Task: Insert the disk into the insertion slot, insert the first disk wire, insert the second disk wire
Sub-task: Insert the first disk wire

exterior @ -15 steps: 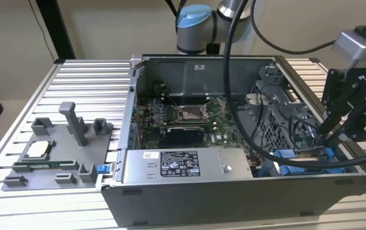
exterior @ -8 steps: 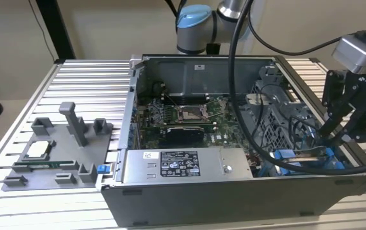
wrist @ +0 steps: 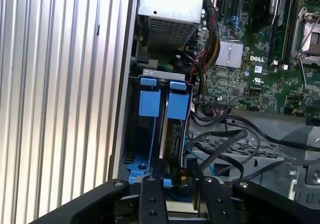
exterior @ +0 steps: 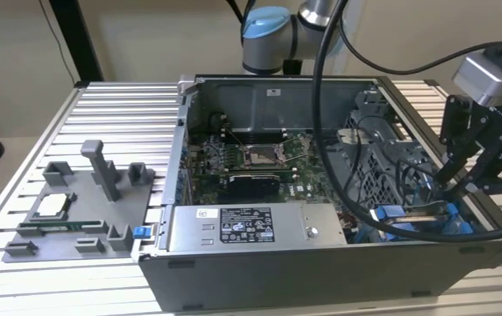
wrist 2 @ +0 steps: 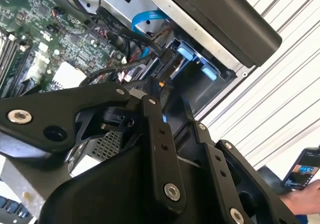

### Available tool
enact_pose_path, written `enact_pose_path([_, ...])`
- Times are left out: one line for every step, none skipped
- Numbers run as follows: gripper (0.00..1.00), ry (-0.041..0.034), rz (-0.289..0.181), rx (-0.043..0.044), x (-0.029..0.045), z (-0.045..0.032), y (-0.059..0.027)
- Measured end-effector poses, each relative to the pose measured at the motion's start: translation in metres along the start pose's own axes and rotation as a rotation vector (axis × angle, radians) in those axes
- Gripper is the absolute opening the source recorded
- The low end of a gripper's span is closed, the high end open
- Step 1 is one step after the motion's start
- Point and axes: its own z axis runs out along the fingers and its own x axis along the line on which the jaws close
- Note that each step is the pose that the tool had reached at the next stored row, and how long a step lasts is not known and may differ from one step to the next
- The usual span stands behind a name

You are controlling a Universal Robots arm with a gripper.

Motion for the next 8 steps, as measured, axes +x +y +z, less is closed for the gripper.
enact_pose_path([1.0, -0.0014, 0.0, 0.0003, 0.0, 0.0, 0.0002])
enact_pose_path([1.0, -0.0016, 0.0, 0.0004, 0.0002, 0.0, 0.0004])
enact_pose_path([1.0, -0.0018, 0.0, 0.0004, 0.0007, 0.0001, 0.0008])
enact_pose_path([1.0, -0.0019, -0.001, 0.0005, 0.0014, 0.0001, 0.0014])
enact_pose_path([1.0, -0.0017, -0.003, 0.0003, 0.0023, -0.0001, 0.002])
enact_pose_path([1.0, -0.0019, -0.006, 0.0001, 0.0032, -0.0001, 0.0026])
enact_pose_path([1.0, -0.0017, -0.009, 0.0, 0.0041, -0.0002, 0.0035])
enact_pose_path([1.0, -0.0016, -0.013, -0.0001, 0.0049, -0.0003, 0.0043])
